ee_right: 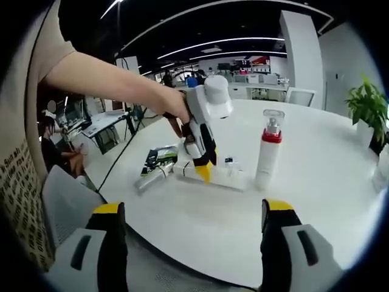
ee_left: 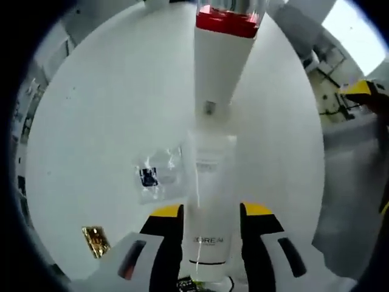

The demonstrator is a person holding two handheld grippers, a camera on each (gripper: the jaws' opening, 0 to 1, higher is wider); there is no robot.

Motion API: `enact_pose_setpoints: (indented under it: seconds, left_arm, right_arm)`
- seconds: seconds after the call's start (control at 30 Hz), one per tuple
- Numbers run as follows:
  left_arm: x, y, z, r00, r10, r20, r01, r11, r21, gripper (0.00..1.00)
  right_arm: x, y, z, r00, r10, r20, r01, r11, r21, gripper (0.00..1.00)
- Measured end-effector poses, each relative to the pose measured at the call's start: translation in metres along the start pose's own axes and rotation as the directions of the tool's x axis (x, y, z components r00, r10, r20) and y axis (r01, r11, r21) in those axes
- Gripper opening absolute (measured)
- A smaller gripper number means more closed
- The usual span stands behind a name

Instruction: Arrange the skincare products in the storage area until every visible bottle or jar stands upright without overlapping.

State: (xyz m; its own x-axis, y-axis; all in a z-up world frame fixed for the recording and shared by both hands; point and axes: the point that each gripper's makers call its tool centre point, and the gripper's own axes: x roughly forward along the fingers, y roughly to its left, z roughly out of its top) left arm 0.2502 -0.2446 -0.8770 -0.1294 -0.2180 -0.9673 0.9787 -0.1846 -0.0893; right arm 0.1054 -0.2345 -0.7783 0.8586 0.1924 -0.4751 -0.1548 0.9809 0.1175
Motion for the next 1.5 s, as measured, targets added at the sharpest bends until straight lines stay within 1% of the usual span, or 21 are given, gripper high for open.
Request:
enact_pose_setpoints:
  seconds: [0.3, 0.37, 0.4, 0.47, 0.57, 0.63, 0.7, 0.73, 0.8, 0.87, 1.0, 1.1, 1.17, 1.33, 1.4, 1.5]
  left_arm:
    - [0.013, -0.003, -0.003, 0.999, 0.001, -0.038, 0.000, 1.000, 0.028, 0.38]
    - [0.012, 0.001, -0.004, 0.999, 0.022, -0.047, -0.020, 0.999, 0.043, 0.35]
    - [0.012, 0.001, -0.003, 0.999, 0.023, -0.046, -0.021, 0.999, 0.048, 0.34]
    - [0.012, 0.005, -0.003, 0.999, 0.030, -0.042, -0.029, 0.999, 0.037, 0.31]
    - [0.012, 0.005, -0.003, 0.999, 0.029, -0.036, -0.028, 0.999, 0.038, 0.30]
    - [0.013, 0.004, -0.003, 0.998, 0.046, -0.037, -0.044, 0.998, 0.050, 0.30]
    - [0.014, 0.005, -0.004, 0.996, 0.081, -0.045, -0.077, 0.993, 0.091, 0.30]
    - [0.014, 0.003, -0.003, 0.996, 0.079, -0.042, -0.075, 0.993, 0.091, 0.30]
    - [0.013, 0.005, -0.004, 0.996, 0.076, -0.038, -0.073, 0.995, 0.068, 0.30]
    - [0.014, 0.005, -0.004, 0.997, 0.074, -0.031, -0.071, 0.995, 0.076, 0.30]
    - [0.013, 0.006, -0.005, 0.997, 0.074, 0.005, -0.074, 0.995, 0.066, 0.30]
    - [0.014, 0.006, -0.004, 0.997, 0.076, 0.028, -0.077, 0.996, 0.042, 0.30]
    - [0.014, 0.006, -0.004, 0.996, 0.079, 0.028, -0.080, 0.996, 0.045, 0.29]
    - [0.015, 0.005, -0.004, 0.996, 0.092, -0.007, -0.092, 0.996, 0.020, 0.27]
    - [0.015, 0.005, -0.005, 0.996, 0.091, -0.006, -0.091, 0.996, 0.017, 0.26]
    - [0.014, 0.005, -0.006, 0.996, 0.089, 0.011, -0.089, 0.996, 0.009, 0.26]
  right_arm:
    - [0.002, -0.002, -0.001, 1.000, -0.004, -0.006, 0.004, 1.000, 0.008, 0.92]
    - [0.002, -0.002, -0.002, 1.000, -0.006, -0.009, 0.006, 1.000, 0.008, 0.92]
    - [0.003, -0.002, -0.002, 1.000, -0.006, -0.010, 0.006, 1.000, 0.008, 0.92]
    - [0.003, -0.002, -0.002, 1.000, -0.005, -0.011, 0.005, 1.000, 0.007, 0.92]
    - [0.004, -0.002, -0.003, 1.000, -0.003, -0.015, 0.003, 1.000, 0.006, 0.92]
    - [0.004, -0.001, -0.003, 1.000, -0.003, -0.017, 0.003, 1.000, 0.005, 0.92]
    - [0.005, -0.002, -0.004, 1.000, -0.004, -0.019, 0.004, 1.000, 0.004, 0.92]
    - [0.005, -0.002, -0.004, 1.000, -0.004, -0.019, 0.004, 1.000, 0.005, 0.92]
    - [0.005, -0.002, -0.004, 1.000, -0.004, -0.020, 0.004, 1.000, 0.005, 0.92]
    - [0.005, -0.002, -0.005, 1.000, -0.003, -0.022, 0.003, 1.000, 0.002, 0.92]
    - [0.006, -0.002, -0.005, 1.000, -0.004, -0.023, 0.004, 1.000, -0.001, 0.91]
    - [0.006, -0.002, -0.006, 1.000, -0.005, -0.023, 0.005, 1.000, -0.002, 0.91]
    - [0.006, -0.002, -0.006, 1.000, -0.005, -0.023, 0.004, 1.000, -0.005, 0.91]
    - [0.006, -0.002, -0.008, 1.000, -0.009, -0.026, 0.008, 1.000, -0.007, 0.91]
    - [0.006, -0.002, -0.008, 1.000, -0.009, -0.027, 0.008, 1.000, -0.005, 0.91]
    - [0.006, -0.001, -0.009, 1.000, -0.005, -0.029, 0.005, 1.000, 0.000, 0.91]
